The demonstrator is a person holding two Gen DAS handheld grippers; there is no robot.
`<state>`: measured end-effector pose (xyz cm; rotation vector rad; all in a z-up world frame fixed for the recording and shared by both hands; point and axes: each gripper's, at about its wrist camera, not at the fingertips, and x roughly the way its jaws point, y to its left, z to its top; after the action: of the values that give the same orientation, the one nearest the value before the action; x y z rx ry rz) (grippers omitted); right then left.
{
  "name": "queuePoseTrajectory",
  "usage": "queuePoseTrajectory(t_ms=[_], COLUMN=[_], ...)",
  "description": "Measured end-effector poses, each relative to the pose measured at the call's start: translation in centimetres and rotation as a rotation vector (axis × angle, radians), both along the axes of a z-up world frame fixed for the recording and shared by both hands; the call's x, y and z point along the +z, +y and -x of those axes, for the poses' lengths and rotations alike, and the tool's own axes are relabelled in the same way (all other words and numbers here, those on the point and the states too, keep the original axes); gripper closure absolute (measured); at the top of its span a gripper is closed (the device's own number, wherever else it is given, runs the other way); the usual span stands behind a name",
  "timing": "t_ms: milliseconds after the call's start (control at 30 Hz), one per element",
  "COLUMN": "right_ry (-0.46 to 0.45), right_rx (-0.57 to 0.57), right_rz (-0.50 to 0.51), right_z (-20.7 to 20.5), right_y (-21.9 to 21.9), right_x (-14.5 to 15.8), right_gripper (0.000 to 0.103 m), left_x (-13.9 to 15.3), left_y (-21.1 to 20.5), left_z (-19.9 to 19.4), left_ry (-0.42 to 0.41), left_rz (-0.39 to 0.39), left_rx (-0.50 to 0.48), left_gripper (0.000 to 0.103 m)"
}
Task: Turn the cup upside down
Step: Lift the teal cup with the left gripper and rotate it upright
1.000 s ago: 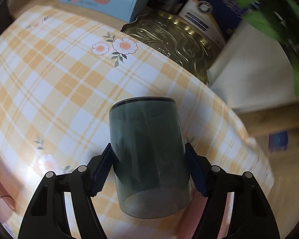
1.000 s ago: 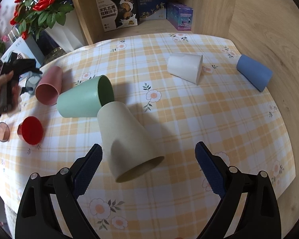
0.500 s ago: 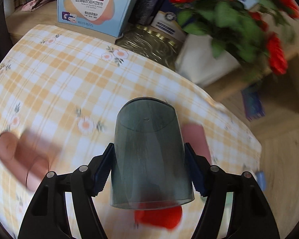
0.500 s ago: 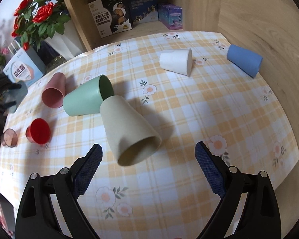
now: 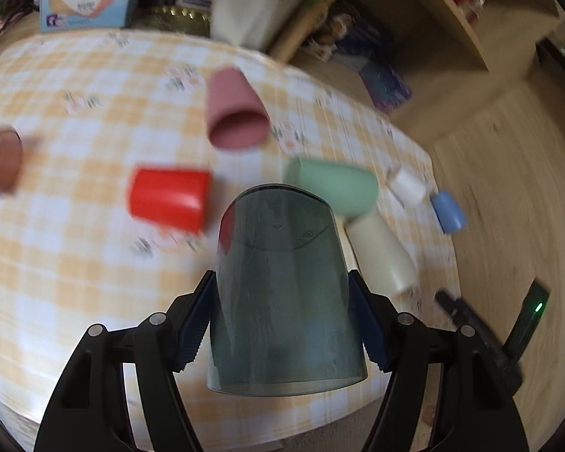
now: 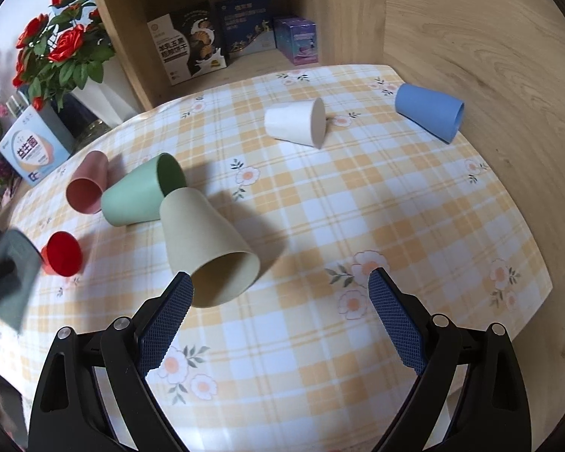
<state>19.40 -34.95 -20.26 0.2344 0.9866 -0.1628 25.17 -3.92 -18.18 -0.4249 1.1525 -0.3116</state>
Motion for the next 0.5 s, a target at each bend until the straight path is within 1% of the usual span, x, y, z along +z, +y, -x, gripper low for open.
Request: queuePoseTrajectory(t_ms=[100, 133, 333, 500], right_ry=[0.005, 0.005, 0.004, 0.008], right_rx=[-0.009, -0.008, -0.019, -0.03], right_rz=[0.002, 0.003, 0.008, 0.002], right_z=[0.2, 0.3, 0.9, 1.2], right_y=[-0.5, -0.6, -1.2, -1.7], right_x=[0.0, 0.0, 0.1, 0.0], right_gripper=[0.012, 0.012, 0.012, 0.012], left_x=[-2.6, -3.3, -5.9, -6.5], left_y=[-1.6, -2.2, -4.5, -5.9], left_z=[0.6, 0.6, 0.9, 1.4], left_ry=[0.046, 0.06, 0.093, 0.105], left_rz=[0.044, 0.045, 0.008, -0.023], left_rx=[0.021, 0.025, 0.0, -0.024], left_gripper=[0.036, 0.036, 0.036, 0.036])
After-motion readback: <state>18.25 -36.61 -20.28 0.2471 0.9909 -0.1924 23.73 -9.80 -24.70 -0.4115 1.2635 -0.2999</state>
